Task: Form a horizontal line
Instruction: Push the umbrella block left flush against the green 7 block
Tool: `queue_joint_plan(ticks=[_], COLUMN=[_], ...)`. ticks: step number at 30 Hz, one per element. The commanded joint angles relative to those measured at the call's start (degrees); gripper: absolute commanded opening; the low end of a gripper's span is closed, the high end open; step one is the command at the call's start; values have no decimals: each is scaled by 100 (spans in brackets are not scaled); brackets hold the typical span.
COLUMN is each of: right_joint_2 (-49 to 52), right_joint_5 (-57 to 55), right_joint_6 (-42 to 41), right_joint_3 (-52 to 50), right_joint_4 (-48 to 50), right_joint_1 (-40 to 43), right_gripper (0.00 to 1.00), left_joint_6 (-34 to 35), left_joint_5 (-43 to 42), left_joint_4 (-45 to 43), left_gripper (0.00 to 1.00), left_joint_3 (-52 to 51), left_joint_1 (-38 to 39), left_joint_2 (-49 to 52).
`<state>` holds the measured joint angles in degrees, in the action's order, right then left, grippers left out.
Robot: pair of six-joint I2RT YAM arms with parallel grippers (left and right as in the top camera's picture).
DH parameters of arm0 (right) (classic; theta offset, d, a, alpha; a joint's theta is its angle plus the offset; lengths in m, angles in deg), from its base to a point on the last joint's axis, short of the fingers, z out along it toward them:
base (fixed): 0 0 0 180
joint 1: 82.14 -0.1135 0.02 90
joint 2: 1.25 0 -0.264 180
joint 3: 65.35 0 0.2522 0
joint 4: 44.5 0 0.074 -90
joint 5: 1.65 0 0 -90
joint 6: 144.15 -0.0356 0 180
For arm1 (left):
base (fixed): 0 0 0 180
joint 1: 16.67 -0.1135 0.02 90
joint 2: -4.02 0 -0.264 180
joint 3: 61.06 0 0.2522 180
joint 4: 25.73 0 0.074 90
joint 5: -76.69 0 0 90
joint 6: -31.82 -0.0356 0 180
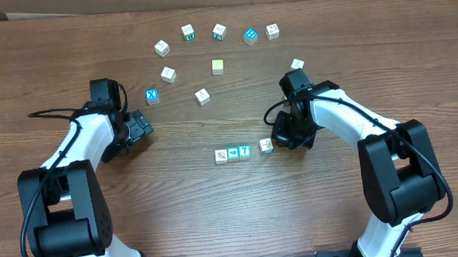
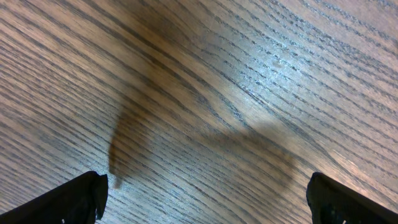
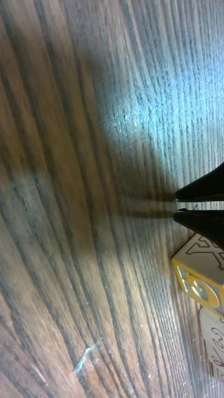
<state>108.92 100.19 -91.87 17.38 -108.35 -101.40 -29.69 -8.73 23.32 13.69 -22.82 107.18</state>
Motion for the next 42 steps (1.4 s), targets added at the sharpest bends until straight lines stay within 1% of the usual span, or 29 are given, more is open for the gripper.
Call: queue_joint_plan(ticks=[1,13,27,42], right_joint_2=[22,24,22,22], right_joint_5=[50,157,177,-17], right_joint_6=[-17,15,-262,-452], right_joint_3=[-37,-37,-37,-37], right_joint_4=[50,120,179,356], right_joint_1=[-66,-197,-470,-323], right_gripper=[4,4,4,4], left_joint_6=[-20,-20,-20,-20], left_joint_5=[33,33,33,33], left_joint_4=[0,0,0,0], left_gripper=[99,100,99,100], left_joint_3=[-22,-22,-22,-22], left_joint_1=[-11,-11,-9,-11], left_joint_2=[66,66,66,66])
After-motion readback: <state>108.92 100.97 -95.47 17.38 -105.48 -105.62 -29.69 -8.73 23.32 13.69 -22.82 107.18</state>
